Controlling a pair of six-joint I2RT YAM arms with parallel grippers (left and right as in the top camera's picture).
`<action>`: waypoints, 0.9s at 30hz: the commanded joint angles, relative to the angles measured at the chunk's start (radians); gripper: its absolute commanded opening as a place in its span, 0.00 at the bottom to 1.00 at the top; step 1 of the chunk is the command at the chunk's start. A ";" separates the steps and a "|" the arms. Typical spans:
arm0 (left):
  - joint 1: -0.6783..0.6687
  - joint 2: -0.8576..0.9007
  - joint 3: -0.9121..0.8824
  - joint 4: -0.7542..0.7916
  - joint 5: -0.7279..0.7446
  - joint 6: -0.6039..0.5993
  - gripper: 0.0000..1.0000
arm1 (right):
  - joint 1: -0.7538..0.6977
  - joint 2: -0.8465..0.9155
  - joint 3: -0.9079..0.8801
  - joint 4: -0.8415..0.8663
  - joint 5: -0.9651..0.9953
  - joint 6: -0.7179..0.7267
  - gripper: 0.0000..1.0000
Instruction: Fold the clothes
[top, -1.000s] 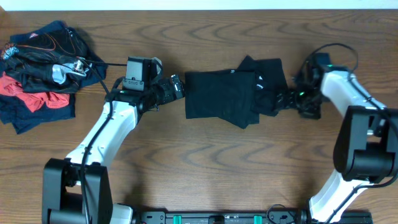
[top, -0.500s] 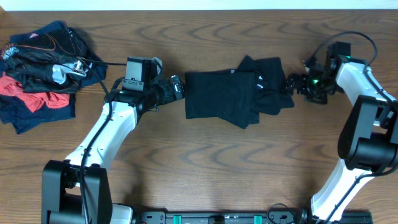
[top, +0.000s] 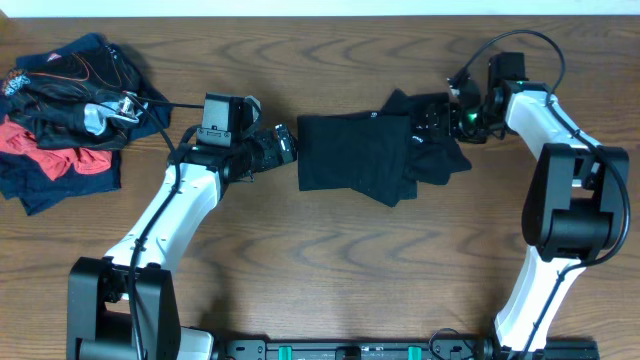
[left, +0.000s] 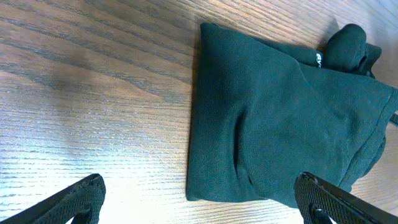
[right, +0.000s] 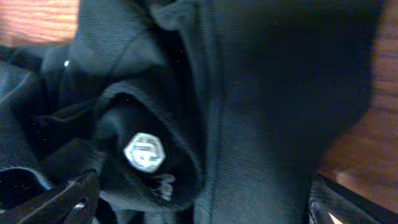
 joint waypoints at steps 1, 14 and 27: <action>0.004 -0.013 0.016 -0.002 -0.005 0.020 0.98 | 0.031 0.117 -0.064 -0.030 0.037 0.002 0.99; 0.004 -0.013 0.016 -0.002 -0.005 0.020 0.98 | -0.034 0.117 -0.064 -0.063 0.038 0.047 0.01; 0.003 -0.013 0.016 -0.003 -0.005 0.019 0.98 | -0.101 0.035 -0.055 -0.171 0.159 0.046 0.01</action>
